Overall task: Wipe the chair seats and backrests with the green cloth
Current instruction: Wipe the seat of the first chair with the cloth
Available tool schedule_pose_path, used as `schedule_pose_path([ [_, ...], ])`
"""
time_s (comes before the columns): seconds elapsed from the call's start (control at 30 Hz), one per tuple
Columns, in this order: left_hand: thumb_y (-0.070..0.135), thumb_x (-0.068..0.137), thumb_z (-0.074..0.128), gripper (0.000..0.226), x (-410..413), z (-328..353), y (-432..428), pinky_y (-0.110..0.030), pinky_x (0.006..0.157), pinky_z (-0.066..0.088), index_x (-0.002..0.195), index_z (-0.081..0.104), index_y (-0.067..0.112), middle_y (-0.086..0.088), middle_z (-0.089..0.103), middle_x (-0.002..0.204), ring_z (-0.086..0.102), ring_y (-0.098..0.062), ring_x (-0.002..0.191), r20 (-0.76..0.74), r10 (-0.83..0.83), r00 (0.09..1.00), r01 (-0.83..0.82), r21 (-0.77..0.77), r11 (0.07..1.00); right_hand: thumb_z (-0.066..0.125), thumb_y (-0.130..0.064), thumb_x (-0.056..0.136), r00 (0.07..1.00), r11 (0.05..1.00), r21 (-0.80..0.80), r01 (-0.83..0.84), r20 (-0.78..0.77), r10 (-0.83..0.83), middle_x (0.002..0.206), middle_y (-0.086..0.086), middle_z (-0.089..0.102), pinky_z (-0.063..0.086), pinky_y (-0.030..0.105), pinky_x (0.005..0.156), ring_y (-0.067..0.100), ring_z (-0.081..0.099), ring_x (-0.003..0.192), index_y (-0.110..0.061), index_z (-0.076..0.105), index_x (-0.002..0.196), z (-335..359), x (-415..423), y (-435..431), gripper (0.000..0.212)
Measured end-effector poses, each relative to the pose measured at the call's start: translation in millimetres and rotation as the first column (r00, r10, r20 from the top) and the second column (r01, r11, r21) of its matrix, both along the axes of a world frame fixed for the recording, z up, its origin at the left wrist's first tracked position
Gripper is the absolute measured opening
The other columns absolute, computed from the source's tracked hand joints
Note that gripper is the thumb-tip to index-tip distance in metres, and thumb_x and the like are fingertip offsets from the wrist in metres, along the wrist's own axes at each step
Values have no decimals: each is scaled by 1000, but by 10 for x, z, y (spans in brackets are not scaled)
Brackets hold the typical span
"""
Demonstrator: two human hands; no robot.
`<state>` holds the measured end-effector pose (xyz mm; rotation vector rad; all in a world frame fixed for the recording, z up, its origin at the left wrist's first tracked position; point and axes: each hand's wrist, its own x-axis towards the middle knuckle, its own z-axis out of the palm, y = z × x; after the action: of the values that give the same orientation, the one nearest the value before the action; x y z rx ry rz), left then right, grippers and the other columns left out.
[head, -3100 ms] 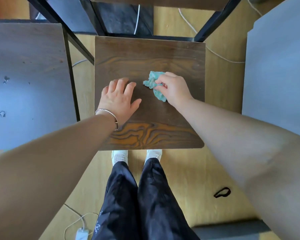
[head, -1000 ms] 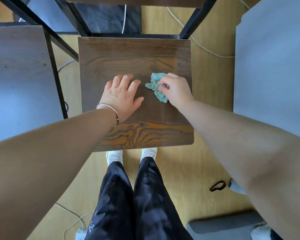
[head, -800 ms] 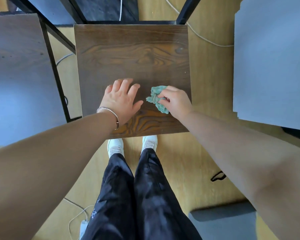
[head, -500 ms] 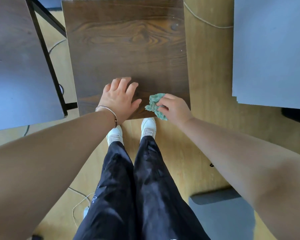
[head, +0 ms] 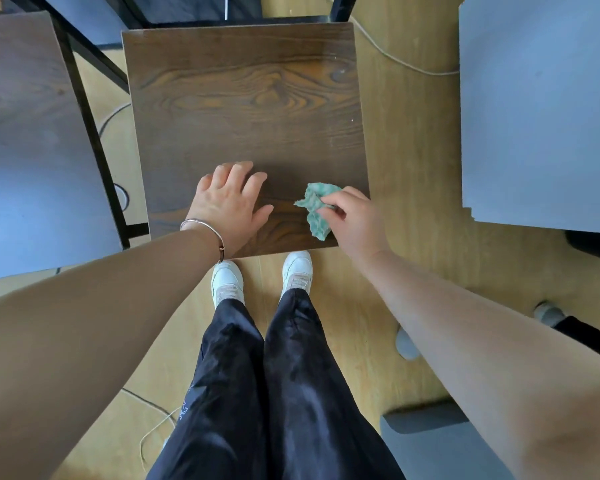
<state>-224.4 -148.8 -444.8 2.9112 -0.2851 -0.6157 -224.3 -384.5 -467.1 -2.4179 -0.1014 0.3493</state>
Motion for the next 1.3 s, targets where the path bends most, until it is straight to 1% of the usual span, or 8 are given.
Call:
schedule_pose_path([
  [0.2,49,91,49,57,538,15,-88,-50,95,38,136,47,15,-11,43,141,42,-37,122,72,61,996,-58,-37,998,73,-12,80,991,994,32,101,83,-103,78,-3,56,35,14,60,12,51,68,-9,71,84,-17,1059,129,5],
  [0.4,50,92,49,57,1104,-42,-63,-48,97,37,139,45,18,-8,41,143,39,-35,126,120,112,987,-107,-41,993,68,-19,89,980,986,4,168,106,-168,94,-1,62,44,16,66,11,56,80,-11,71,97,-22,2138,372,11],
  [0.57,52,92,45,58,1433,-94,22,-48,99,36,139,43,19,-8,39,145,36,-33,129,130,116,985,-112,-39,993,64,-25,93,981,978,-79,191,60,-187,110,0,64,53,24,73,14,62,96,-14,68,106,-126,2572,455,18],
  [0.8,54,92,39,60,1526,-165,45,-48,101,35,141,40,19,-7,37,146,34,-32,130,96,120,988,-117,-37,992,65,-26,93,991,984,-125,127,-17,-130,113,-1,64,48,19,73,14,61,101,-19,66,112,-141,2642,416,20],
  [0.9,54,92,38,60,1471,-137,-1,-48,101,35,141,39,19,-7,36,147,34,-32,130,78,94,993,-91,-32,995,66,-23,92,999,991,-131,4,-51,-10,109,-2,63,46,16,71,14,60,97,-19,68,110,-119,2573,331,18],
  [1.0,54,93,39,60,1369,-102,-68,-48,101,34,142,39,19,-7,36,146,36,-33,128,63,72,995,-70,-37,997,66,-19,91,991,983,-134,-126,-48,121,96,-8,56,38,11,63,12,56,85,-18,69,103,-153,2319,215,12],
  [1.13,54,92,43,60,1170,-83,-133,-47,101,35,141,41,19,-6,38,145,38,-34,125,45,40,998,-38,-40,998,69,-13,87,976,967,-132,-219,-43,215,91,-5,56,40,23,66,14,52,76,-13,71,98,-185,1873,47,11],
  [1.3,51,92,47,59,848,-73,-178,-48,98,36,140,43,18,-8,40,144,40,-35,123,30,17,999,-15,-44,999,71,-10,83,967,963,-92,-254,-51,250,93,2,64,44,28,66,14,52,70,-9,73,96,-165,1248,-115,13],
])
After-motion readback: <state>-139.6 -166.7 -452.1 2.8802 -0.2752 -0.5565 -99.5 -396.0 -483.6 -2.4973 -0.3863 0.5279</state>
